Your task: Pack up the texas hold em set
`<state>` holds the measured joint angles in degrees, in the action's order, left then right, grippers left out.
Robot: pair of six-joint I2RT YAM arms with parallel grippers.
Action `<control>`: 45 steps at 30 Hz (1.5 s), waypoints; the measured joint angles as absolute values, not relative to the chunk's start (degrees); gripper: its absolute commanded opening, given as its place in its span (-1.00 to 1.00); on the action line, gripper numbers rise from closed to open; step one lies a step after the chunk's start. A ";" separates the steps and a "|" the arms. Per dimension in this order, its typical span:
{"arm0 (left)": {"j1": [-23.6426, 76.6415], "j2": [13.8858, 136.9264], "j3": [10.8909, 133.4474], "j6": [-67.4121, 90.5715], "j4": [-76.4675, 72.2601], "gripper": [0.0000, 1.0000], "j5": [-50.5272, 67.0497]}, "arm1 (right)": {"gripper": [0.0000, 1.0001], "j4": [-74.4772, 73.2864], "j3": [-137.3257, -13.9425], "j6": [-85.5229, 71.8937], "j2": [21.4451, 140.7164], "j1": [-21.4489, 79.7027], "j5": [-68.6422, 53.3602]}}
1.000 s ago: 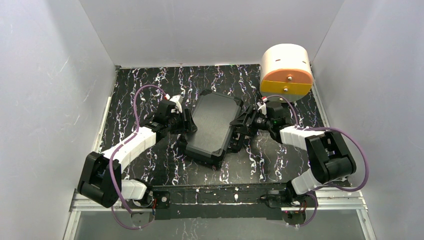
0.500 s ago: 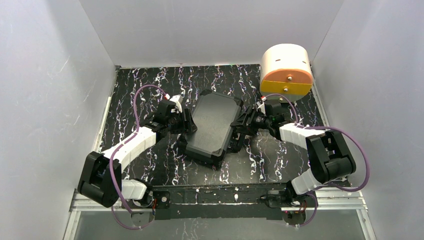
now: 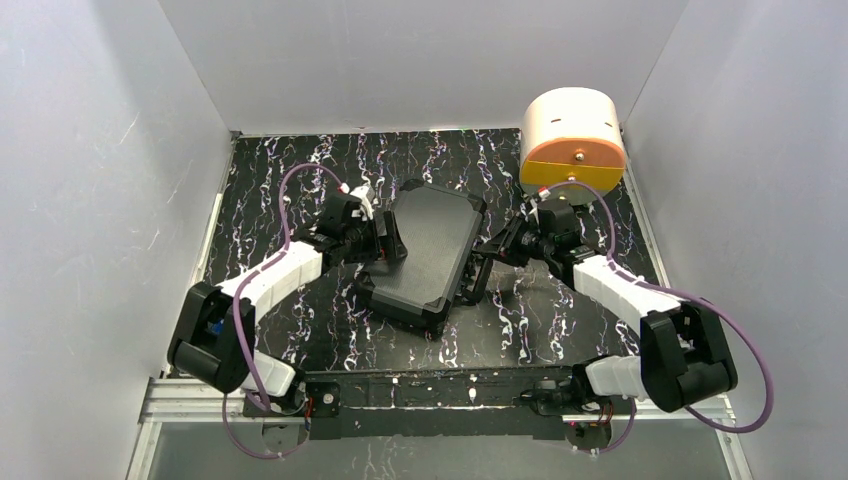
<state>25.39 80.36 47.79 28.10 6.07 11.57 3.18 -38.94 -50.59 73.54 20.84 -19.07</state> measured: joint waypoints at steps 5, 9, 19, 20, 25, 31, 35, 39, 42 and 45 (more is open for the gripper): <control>25.47 83.68 51.44 28.16 7.40 0.86 11.53 | -0.55 -0.34 -37.82 -50.50 77.43 20.80 -18.90; 25.43 87.13 54.61 27.88 7.05 0.72 11.55 | -0.36 -2.02 -38.11 -49.34 80.88 20.80 -19.51; 24.91 87.72 53.34 27.70 2.57 0.62 12.05 | -0.61 -2.55 -40.21 -47.72 86.06 20.82 -21.71; 24.88 87.66 53.15 27.68 2.26 0.62 12.08 | -0.63 -2.35 -40.40 -47.75 86.39 20.82 -22.06; 24.86 87.55 52.53 27.51 1.02 0.61 12.12 | -0.68 -1.04 -41.08 -47.79 88.73 20.95 -23.31; 24.80 87.50 52.14 27.53 0.10 0.59 12.19 | -0.73 -0.99 -41.10 -47.79 90.13 21.37 -23.31; 24.80 87.50 52.10 27.53 -0.01 0.58 12.19 | -0.84 -1.10 -41.80 -47.77 91.26 21.50 -23.40; 24.75 87.50 51.96 27.59 -0.25 0.51 12.19 | -0.87 -2.17 -42.83 -47.81 92.31 21.52 -23.68; 24.69 87.50 51.77 27.68 -0.64 0.47 12.32 | -0.89 -2.90 -43.38 -47.86 92.77 21.52 -23.77; 24.69 87.50 51.42 27.70 -1.28 0.42 12.36 | -0.90 -3.20 -43.75 -48.03 93.21 21.58 -23.90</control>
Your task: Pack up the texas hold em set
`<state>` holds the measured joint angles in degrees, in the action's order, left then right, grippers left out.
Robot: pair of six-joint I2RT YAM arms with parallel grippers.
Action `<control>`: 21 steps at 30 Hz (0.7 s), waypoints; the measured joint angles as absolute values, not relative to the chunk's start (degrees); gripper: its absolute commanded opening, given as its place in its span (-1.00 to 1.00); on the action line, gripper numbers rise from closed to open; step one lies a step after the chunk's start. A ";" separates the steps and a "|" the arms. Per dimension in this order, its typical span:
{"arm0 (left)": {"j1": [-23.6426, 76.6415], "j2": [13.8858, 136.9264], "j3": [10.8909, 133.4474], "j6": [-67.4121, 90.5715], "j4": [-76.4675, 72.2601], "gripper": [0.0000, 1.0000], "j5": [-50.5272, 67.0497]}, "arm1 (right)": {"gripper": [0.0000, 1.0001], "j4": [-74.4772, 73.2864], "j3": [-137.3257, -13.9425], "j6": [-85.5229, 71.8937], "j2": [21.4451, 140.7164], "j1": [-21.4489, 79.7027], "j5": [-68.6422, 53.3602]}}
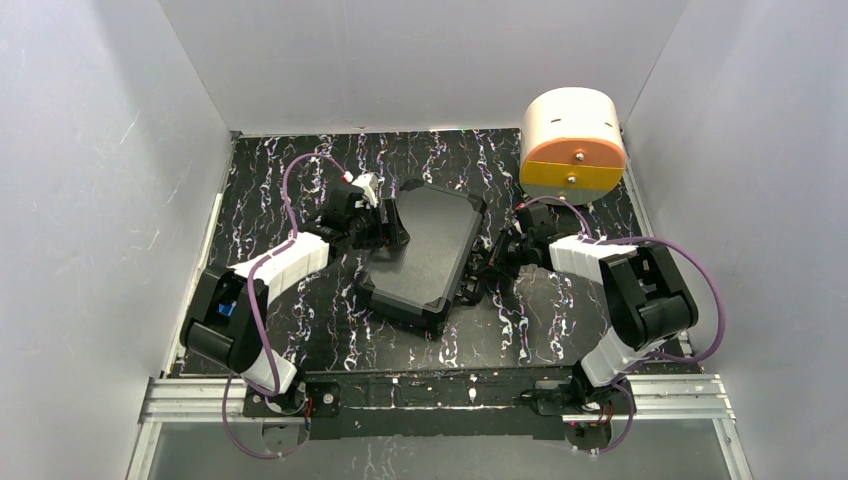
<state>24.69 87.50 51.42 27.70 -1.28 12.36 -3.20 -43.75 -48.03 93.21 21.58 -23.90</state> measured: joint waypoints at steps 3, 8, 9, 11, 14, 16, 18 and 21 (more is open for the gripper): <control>24.69 87.48 50.94 27.97 -2.11 0.40 12.25 | -0.91 -2.70 -43.86 -48.21 93.76 21.96 -23.68; 24.69 87.05 49.50 28.69 -4.43 0.39 11.86 | -0.91 -2.00 -44.47 -48.99 95.33 23.31 -22.94; 24.69 86.87 49.10 28.77 -4.97 0.39 11.75 | -0.91 -2.02 -44.47 -49.21 95.33 23.35 -22.76; 24.71 86.56 48.47 28.84 -5.85 0.39 11.60 | -0.89 -2.00 -44.47 -49.56 95.31 23.44 -22.57; 24.71 86.28 47.94 29.15 -6.52 0.39 11.42 | -0.78 -1.93 -44.36 -50.02 95.18 23.53 -22.22; 24.71 86.11 47.83 29.43 -6.61 0.39 11.09 | -0.69 -1.02 -43.55 -50.43 94.43 23.75 -21.52; 24.73 85.95 47.97 29.56 -6.33 0.40 10.74 | -0.60 0.67 -42.09 -50.87 92.95 24.18 -20.10; 25.06 85.80 49.52 29.61 -3.86 0.42 9.54 | -0.45 2.28 -39.13 -50.89 88.44 24.88 -16.78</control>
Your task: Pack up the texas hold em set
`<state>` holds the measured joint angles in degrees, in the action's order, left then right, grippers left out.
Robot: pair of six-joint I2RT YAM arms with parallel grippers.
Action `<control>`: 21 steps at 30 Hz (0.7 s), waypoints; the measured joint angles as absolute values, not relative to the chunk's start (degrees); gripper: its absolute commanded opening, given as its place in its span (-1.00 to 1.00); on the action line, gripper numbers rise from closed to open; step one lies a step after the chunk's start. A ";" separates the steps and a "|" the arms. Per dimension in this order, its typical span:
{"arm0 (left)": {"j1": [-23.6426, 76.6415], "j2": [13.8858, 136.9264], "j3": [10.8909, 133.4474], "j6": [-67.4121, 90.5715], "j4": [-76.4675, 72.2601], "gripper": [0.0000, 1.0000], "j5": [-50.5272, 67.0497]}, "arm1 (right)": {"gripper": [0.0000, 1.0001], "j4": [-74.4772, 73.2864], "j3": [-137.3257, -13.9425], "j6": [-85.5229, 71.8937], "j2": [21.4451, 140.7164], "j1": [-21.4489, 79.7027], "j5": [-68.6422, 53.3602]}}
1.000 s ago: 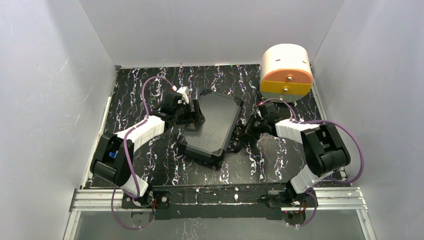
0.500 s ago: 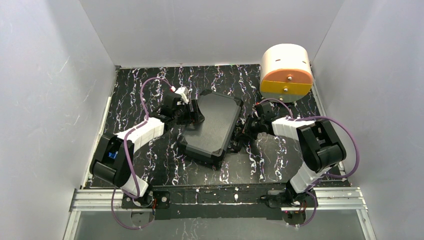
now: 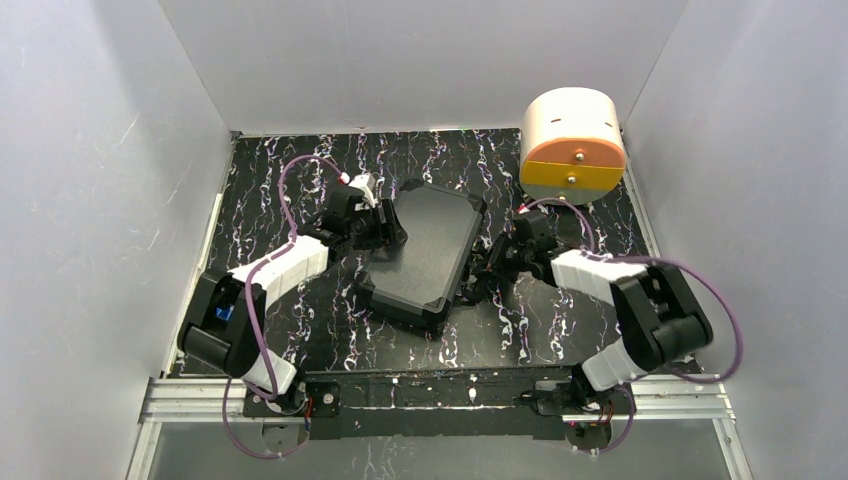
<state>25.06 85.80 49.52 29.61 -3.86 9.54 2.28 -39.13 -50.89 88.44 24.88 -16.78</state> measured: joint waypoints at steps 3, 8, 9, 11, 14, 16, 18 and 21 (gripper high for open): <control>25.50 85.80 51.66 29.17 -0.16 0.45 8.36 | -0.29 0.69 -36.97 -49.71 80.64 24.34 -13.34; 25.85 85.36 55.99 27.68 8.19 0.58 7.22 | -0.12 -4.69 -36.93 -45.36 65.12 20.64 -6.28; 25.87 84.68 56.75 27.33 9.69 0.61 6.98 | -0.07 -6.09 -37.08 -44.58 63.09 20.27 -4.82; 25.98 82.24 58.19 26.41 12.25 0.70 5.89 | -0.04 -10.41 -37.85 -42.81 58.74 19.90 -0.93; 26.00 75.85 59.96 24.60 15.66 0.86 2.59 | 0.04 -16.97 -40.07 -40.01 53.47 19.88 4.99; 26.06 69.95 61.39 23.40 18.26 0.95 -1.43 | 0.18 -21.08 -42.59 -37.87 49.87 19.88 9.10; 26.06 63.18 63.18 21.85 21.28 0.96 -7.25 | 0.44 -24.62 -46.13 -35.51 46.54 19.88 13.37; 26.06 55.94 65.84 20.05 25.76 0.96 -14.83 | 0.96 -28.10 -52.14 -32.12 43.09 19.88 18.72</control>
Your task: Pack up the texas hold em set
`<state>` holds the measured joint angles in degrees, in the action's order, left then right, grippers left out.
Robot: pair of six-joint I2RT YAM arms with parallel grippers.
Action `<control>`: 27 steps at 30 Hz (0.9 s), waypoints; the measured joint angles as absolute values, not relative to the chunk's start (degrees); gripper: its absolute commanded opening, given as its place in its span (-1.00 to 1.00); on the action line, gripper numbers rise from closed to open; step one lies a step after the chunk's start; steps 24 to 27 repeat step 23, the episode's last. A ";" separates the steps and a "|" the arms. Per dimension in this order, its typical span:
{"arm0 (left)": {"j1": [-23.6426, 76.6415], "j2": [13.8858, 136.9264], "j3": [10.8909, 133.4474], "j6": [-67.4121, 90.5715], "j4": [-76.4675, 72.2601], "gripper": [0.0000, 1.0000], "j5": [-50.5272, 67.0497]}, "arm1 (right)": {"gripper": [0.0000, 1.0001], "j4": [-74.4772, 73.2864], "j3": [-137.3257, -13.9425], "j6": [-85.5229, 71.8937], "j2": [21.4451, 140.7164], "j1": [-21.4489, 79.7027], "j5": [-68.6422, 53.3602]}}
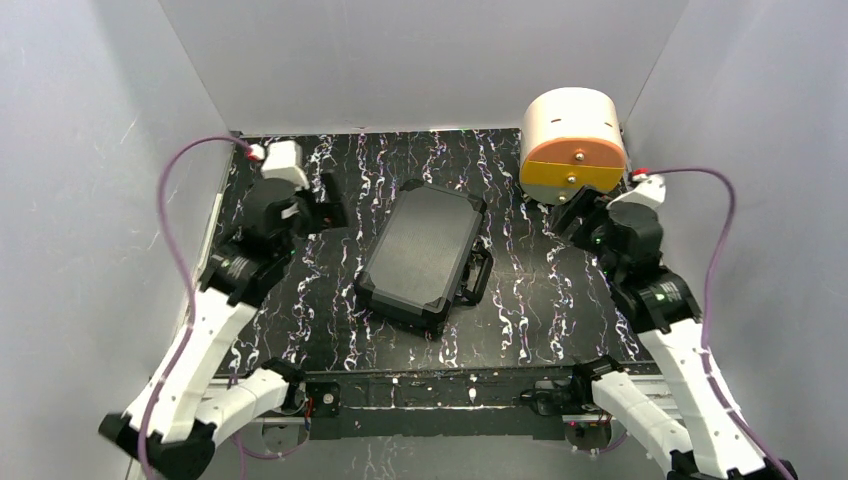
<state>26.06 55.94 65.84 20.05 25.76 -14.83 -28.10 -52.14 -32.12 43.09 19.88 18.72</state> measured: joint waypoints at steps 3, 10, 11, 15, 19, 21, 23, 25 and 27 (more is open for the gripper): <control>26.06 50.76 68.40 18.28 31.51 0.96 -22.17 | 0.97 -31.18 -58.61 -28.21 41.43 19.88 23.31; 26.06 42.24 73.19 15.57 43.83 0.96 -34.22 | 0.97 -37.10 -68.23 -23.07 39.44 19.88 31.81; 26.06 41.04 74.15 15.40 44.84 0.96 -35.22 | 0.97 -37.80 -69.25 -22.55 38.98 19.88 32.82; 26.06 36.29 78.43 14.83 48.14 0.96 -38.26 | 0.97 -39.44 -72.62 -21.74 36.73 19.88 35.66; 26.06 34.06 82.28 14.52 50.57 0.96 -40.56 | 0.97 -39.66 -75.05 -21.10 35.00 19.88 37.23; 26.06 33.91 82.94 14.35 51.51 0.96 -41.23 | 0.97 -39.79 -75.70 -20.91 34.70 19.88 37.60; 26.06 34.06 82.94 14.02 52.38 0.96 -41.39 | 0.97 -39.97 -75.90 -20.80 34.63 19.88 37.71; 26.06 34.06 82.94 14.02 52.38 0.96 -41.39 | 0.97 -39.97 -75.90 -20.80 34.63 19.88 37.71; 26.06 34.06 82.94 14.02 52.38 0.96 -41.39 | 0.97 -39.97 -75.90 -20.80 34.63 19.88 37.71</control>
